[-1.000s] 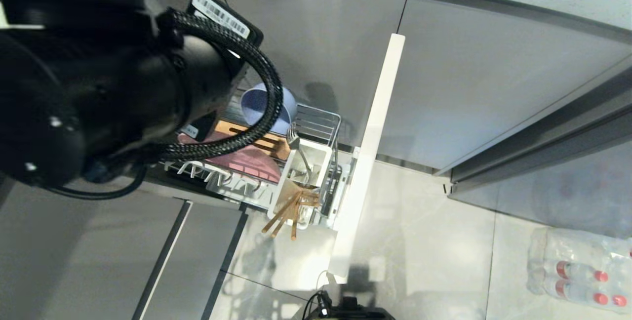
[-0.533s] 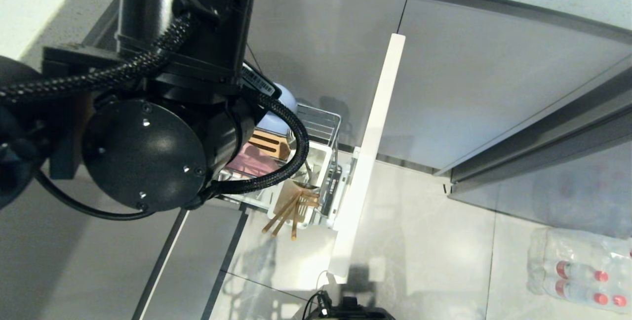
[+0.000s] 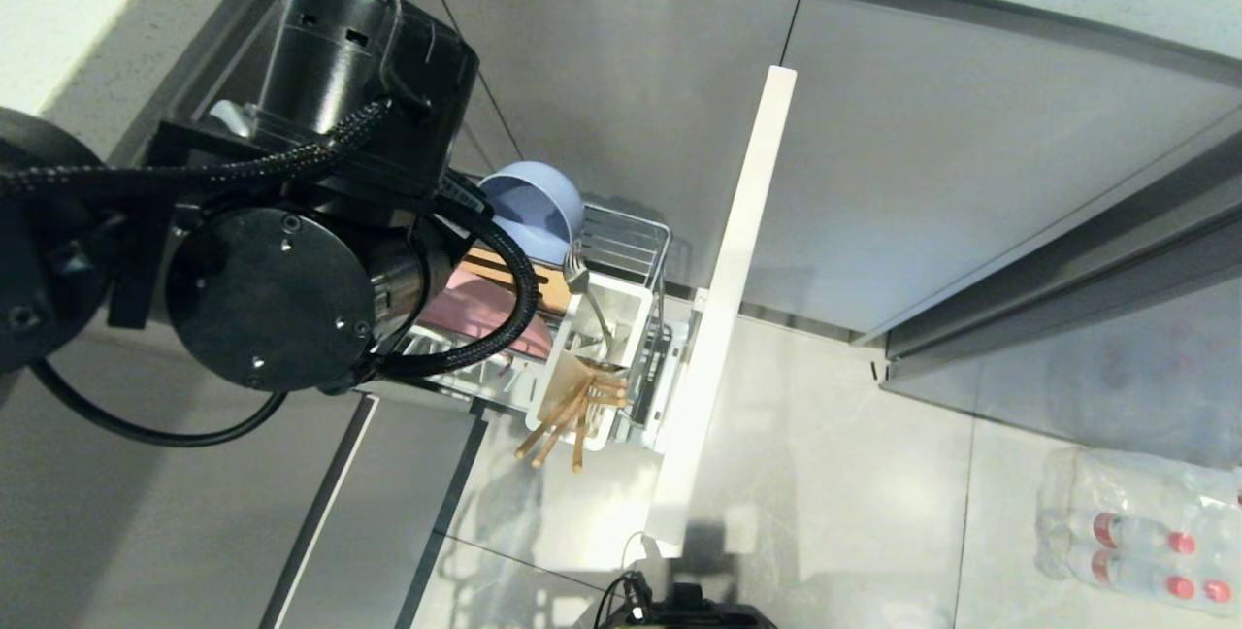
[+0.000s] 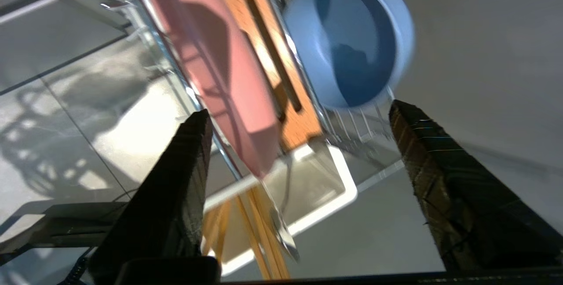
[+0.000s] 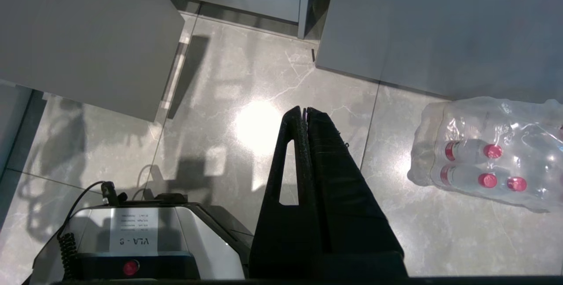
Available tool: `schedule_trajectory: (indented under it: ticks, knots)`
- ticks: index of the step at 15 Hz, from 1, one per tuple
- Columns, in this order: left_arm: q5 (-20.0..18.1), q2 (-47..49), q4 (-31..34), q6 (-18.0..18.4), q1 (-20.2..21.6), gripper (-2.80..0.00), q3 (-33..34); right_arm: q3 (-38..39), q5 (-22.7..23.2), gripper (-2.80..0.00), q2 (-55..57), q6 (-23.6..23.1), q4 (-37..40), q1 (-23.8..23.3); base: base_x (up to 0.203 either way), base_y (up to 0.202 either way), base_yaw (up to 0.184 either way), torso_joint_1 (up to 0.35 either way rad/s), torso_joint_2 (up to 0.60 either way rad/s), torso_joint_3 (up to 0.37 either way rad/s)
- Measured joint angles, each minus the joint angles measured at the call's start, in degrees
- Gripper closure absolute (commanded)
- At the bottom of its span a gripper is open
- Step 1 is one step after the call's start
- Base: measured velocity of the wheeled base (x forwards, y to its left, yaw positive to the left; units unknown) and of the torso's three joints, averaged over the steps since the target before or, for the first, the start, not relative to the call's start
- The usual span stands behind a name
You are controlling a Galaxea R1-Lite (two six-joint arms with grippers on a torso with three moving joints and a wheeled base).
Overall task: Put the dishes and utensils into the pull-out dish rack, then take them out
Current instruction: Take the plate out of the cupboard
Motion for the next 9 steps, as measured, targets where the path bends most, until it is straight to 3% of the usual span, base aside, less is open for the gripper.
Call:
schedule_trajectory:
  ticks: [5, 9]
  knots:
    - [-0.09, 2.88, 4.08, -5.49, 4.32, -2.8, -0.12, 0.0, -0.02, 0.0, 0.0, 0.0, 0.0, 0.02, 0.0, 0.0, 0.0, 0.0, 0.0, 0.0]
    - [-1.12, 5.55, 3.69, -7.11, 5.96, -2.8, -0.46, 0.0, 0.0, 0.0, 0.02, 0.0, 0.0, 0.04, 0.0, 0.0, 0.0, 0.0, 0.0, 0.0]
